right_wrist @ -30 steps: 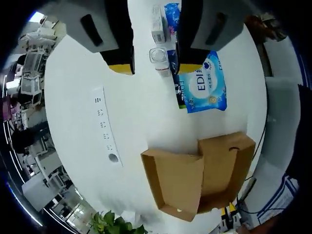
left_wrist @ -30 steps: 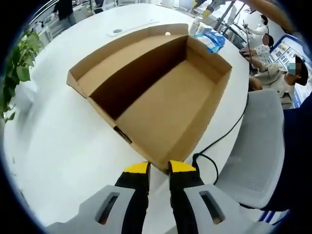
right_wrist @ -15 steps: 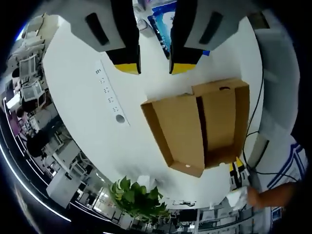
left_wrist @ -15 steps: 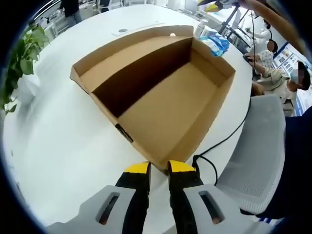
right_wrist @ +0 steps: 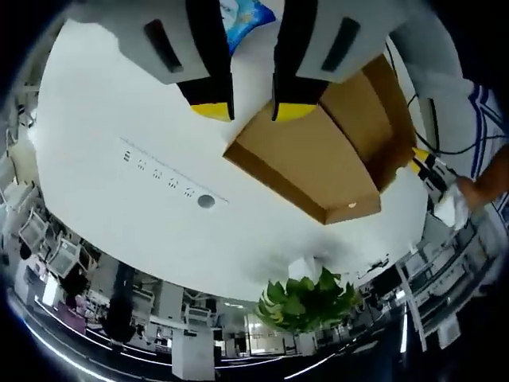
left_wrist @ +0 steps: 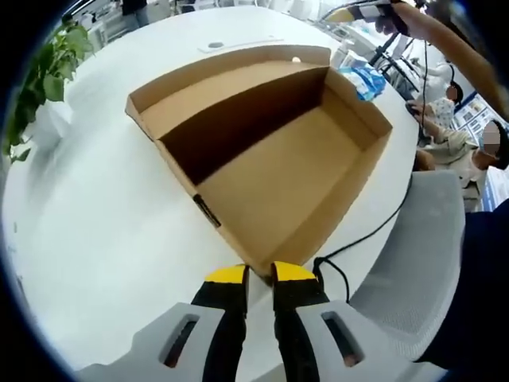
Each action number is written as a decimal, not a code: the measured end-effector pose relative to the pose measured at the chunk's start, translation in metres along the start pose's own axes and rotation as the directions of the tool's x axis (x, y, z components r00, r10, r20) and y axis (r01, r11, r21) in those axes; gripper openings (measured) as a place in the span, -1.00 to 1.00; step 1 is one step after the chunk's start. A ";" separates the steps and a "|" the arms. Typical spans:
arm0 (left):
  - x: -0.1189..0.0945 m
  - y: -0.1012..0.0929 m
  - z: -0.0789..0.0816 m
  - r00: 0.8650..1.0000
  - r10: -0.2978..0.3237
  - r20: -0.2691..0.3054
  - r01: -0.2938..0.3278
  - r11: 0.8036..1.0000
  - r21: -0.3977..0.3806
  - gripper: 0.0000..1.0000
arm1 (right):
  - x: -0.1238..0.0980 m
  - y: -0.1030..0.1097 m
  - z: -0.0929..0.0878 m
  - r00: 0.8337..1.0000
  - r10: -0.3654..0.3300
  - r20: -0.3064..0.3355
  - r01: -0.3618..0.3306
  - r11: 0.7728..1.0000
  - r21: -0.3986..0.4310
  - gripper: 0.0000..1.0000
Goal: Operate the shoe box by opening the lid, removing the specified soft item, and placing it in the target area until the item is outside and the box remains undamaged.
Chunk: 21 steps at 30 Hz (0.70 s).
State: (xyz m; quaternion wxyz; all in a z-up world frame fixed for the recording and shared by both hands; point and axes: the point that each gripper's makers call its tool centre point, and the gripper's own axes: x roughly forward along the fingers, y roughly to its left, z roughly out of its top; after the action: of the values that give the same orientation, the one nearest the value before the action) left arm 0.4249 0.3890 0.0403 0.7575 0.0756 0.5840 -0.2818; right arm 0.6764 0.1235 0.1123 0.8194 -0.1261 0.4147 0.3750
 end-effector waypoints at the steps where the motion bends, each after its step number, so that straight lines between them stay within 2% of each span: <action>1: 0.000 0.000 0.000 1.000 0.000 0.001 0.000 1.000 -0.003 -0.84 | 0.002 0.001 -0.001 1.000 0.001 -0.004 -0.001 1.000 0.004 -0.70; 14: 0.001 0.001 0.000 1.000 -0.006 0.014 0.006 1.000 -0.022 -0.85 | 0.026 -0.004 -0.004 0.999 -0.040 -0.030 0.043 0.995 0.091 -0.76; 18: 0.001 0.002 0.000 1.000 -0.006 0.021 0.007 1.000 -0.030 -0.86 | 0.042 -0.014 -0.005 0.997 -0.064 -0.045 0.071 0.978 0.195 -0.78; 20: 0.001 0.002 0.000 1.000 -0.005 0.023 0.006 1.000 -0.030 -0.86 | 0.047 -0.016 -0.006 0.996 -0.064 -0.053 0.074 0.976 0.204 -0.78; 21: 0.001 0.002 0.000 1.000 -0.004 0.025 0.005 1.000 -0.029 -0.86 | 0.053 -0.014 -0.007 0.997 -0.054 -0.061 0.068 0.965 0.253 -0.79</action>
State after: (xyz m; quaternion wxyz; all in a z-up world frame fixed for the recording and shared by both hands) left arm 0.4262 0.3901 0.0390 0.7652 0.0596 0.5786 -0.2760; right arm 0.7018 0.1370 0.0656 0.8286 -0.0427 0.4773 0.2896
